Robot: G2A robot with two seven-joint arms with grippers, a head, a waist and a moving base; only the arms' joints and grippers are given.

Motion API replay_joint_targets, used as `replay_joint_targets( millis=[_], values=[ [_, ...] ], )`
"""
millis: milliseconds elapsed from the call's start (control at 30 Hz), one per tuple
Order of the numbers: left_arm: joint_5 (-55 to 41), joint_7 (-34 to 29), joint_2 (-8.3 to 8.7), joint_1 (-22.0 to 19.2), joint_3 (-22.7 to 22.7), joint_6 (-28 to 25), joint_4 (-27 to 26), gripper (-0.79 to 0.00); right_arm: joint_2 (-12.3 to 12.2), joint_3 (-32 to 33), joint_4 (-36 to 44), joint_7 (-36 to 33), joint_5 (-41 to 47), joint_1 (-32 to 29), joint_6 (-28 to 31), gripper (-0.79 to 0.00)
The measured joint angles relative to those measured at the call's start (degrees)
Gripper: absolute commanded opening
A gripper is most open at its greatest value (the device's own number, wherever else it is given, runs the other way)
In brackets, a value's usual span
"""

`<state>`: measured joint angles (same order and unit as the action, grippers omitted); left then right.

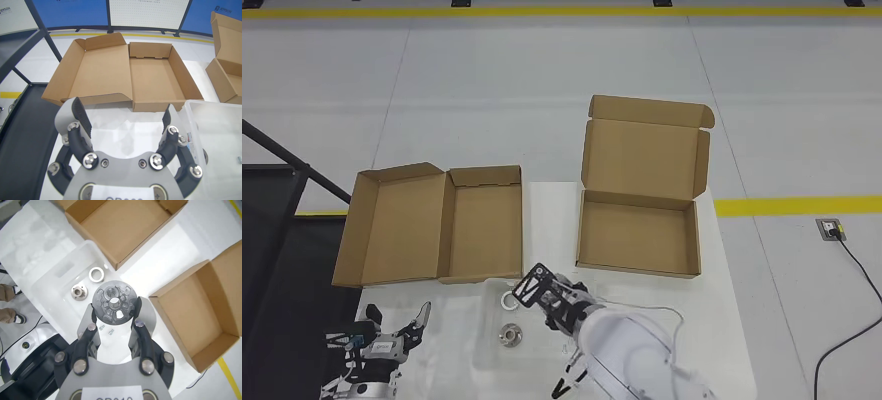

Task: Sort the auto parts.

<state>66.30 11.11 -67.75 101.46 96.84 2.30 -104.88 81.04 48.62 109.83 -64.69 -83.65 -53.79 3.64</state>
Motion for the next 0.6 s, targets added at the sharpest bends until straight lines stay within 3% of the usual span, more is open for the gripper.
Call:
replay_joint_targets(
  millis=[133, 367, 600],
  values=[
    [0.0, 0.0, 0.0, 0.0, 0.0, 0.0, 0.0, 0.0, 0.4, 3.7, -3.9, 3.7, 1.0, 3.4, -1.7, -0.785],
    [0.0, 0.0, 0.0, 0.0, 0.0, 0.0, 0.0, 0.0, 2.0, 4.6, -20.9, 10.0, -1.7, 12.5, -8.4, -0.785],
    [0.0, 0.0, 0.0, 0.0, 0.0, 0.0, 0.0, 0.0, 2.8, 5.7, -30.0, 12.3, -3.8, 14.3, -12.6, -0.785]
  ],
)
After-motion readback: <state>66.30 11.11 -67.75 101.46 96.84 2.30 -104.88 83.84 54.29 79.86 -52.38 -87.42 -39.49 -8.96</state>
